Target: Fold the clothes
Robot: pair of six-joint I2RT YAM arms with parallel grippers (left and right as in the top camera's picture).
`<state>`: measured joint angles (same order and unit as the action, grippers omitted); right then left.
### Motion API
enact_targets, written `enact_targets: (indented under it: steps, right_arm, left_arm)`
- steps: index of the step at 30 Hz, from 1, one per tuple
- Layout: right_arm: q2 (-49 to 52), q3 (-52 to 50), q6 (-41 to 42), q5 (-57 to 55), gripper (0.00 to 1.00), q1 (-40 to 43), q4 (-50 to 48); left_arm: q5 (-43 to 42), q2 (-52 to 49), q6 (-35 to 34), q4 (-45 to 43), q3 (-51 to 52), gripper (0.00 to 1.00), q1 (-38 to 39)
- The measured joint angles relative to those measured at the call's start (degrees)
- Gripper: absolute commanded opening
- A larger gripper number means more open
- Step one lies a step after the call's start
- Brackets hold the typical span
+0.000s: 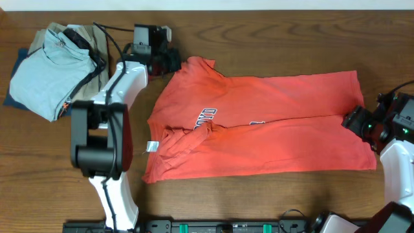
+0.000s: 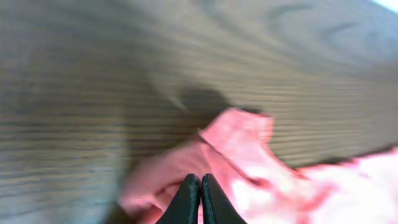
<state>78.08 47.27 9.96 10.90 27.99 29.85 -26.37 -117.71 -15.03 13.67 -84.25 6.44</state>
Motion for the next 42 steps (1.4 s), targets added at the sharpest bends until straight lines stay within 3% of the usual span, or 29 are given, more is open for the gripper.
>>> enact_targets:
  steps: [13,14,17,19,22,30,33,35,37,38,42]
  right_arm:
    - [5.75,0.48,-0.55,-0.24,0.73,-0.07,-7.67]
    - [6.69,0.76,-0.68,-0.28,0.74,-0.24,-7.69]
    - [8.63,1.25,-1.18,-0.22,0.74,-0.70,-8.04]
    - [9.73,1.44,-1.33,-0.39,0.75,-0.87,-8.33]
    - [10.47,1.44,-1.49,-0.72,0.75,-1.77,-8.35]
    - [10.47,1.53,-1.49,-1.29,0.74,-2.97,-8.83]
    - [10.47,1.55,-1.51,-1.40,0.74,-2.97,-9.20]
    - [10.47,1.55,-1.49,-1.46,0.73,-2.97,-9.57]
    - [10.47,1.55,-1.51,-1.49,0.71,-2.97,-9.79]
    - [10.47,1.55,-1.51,-1.49,0.71,-2.97,-9.84]
    - [10.47,1.55,-1.51,-1.51,0.70,-2.97,-10.32]
  left_arm:
    - [-3.06,5.29,1.62,15.06,-0.61,0.06,0.02]
    - [-2.34,5.29,1.95,15.23,-0.61,0.10,0.02]
    - [1.79,5.31,3.06,15.06,-0.61,0.55,0.02]
    - [4.24,5.22,3.28,13.94,-0.61,0.63,0.02]
    - [6.16,4.87,3.28,10.91,-0.63,0.65,0.02]
    - [8.31,-0.92,3.28,2.67,-0.66,0.63,0.02]
    - [8.50,-3.04,3.23,1.33,-0.63,0.56,0.02]
    - [8.59,-4.09,3.08,0.13,-0.63,0.38,0.02]
    - [8.72,-4.57,2.82,-0.79,-0.63,0.12,0.02]
    - [8.79,-4.66,2.93,-1.14,-0.63,0.07,0.02]
    - [8.70,-4.66,3.23,-2.49,-0.63,0.06,0.02]
